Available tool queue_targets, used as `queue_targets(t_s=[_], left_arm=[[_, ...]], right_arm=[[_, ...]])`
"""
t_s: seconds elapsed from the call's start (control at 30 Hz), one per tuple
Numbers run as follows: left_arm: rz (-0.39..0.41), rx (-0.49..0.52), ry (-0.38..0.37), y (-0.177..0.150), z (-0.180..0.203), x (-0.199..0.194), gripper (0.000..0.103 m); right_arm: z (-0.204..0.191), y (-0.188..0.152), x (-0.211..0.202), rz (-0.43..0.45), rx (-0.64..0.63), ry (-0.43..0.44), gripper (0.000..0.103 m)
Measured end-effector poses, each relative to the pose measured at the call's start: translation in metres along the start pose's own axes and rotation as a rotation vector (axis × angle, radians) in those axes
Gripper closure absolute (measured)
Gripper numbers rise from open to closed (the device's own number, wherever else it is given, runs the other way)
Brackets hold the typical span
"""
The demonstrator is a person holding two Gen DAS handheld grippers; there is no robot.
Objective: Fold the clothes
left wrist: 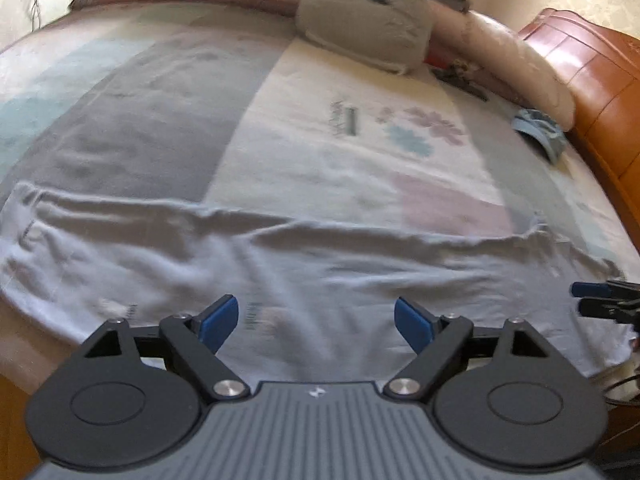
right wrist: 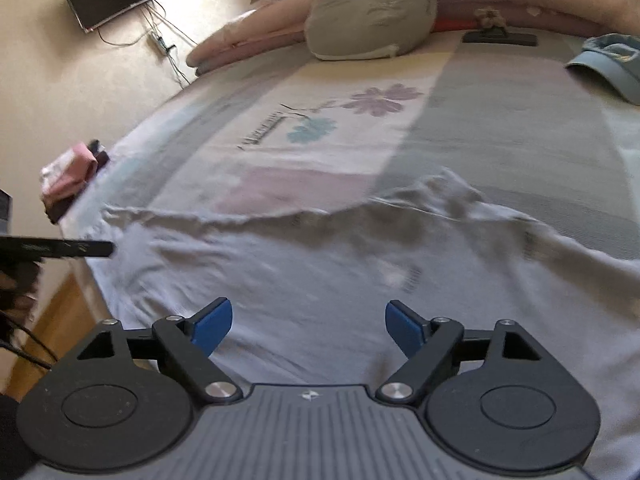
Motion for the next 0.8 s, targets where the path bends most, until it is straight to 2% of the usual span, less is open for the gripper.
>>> queue_targets(t_s=[0.13,0.2,0.33,0.43,0.5,0.57,0.6,0.7,0.8], left_arm=[[0.037,-0.048,-0.023,-0.002,-0.046,0.001,0.018],[0.044,-0.044,0.038,0.001,-0.071,-0.003,0.018],[0.061,-0.09,0.127,0.018,-0.115,-0.009,0.019],[0.118,-0.069,0.043,0.032,-0.121,-0.014,0.015],[0.114,-0.047,0.012,0.035,-0.123,-0.006,0.014],[0.113,-0.034,0.05,0.037,-0.133,0.006,0.014],[0.12,-0.041,0.063,0.039,-0.139,0.009,0.02],[0.158,-0.086,0.06,0.046,-0.156,0.007,0.021],[0.186,-0.037,0.147,0.055,-0.153,0.0,0.021]], right_arm=[[-0.017,0.005,0.016,-0.016,0.016,-0.025,0.014],[-0.024,0.006,0.021,-0.025,0.018,-0.03,0.012],[-0.031,0.01,0.036,-0.055,0.007,-0.113,0.012],[-0.042,0.014,0.044,-0.063,0.005,-0.138,0.012],[-0.05,0.016,0.052,-0.073,0.004,-0.144,0.011],[-0.058,0.019,0.06,-0.085,-0.003,-0.155,0.011],[-0.062,0.02,0.064,-0.092,-0.017,-0.166,0.011],[-0.069,0.019,0.073,-0.112,-0.048,-0.201,0.011],[-0.072,0.016,0.079,-0.132,-0.072,-0.239,0.009]])
Point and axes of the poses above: each gripper's, at about its wrist camera, not at the fingertips, and x roughly the way its jaws point, z to its right, y to its top, the point moved 5 cm from there along x, roughly the way its jaws point, and after that the axes turned 3 degrees about y, right-handed, at the moved point
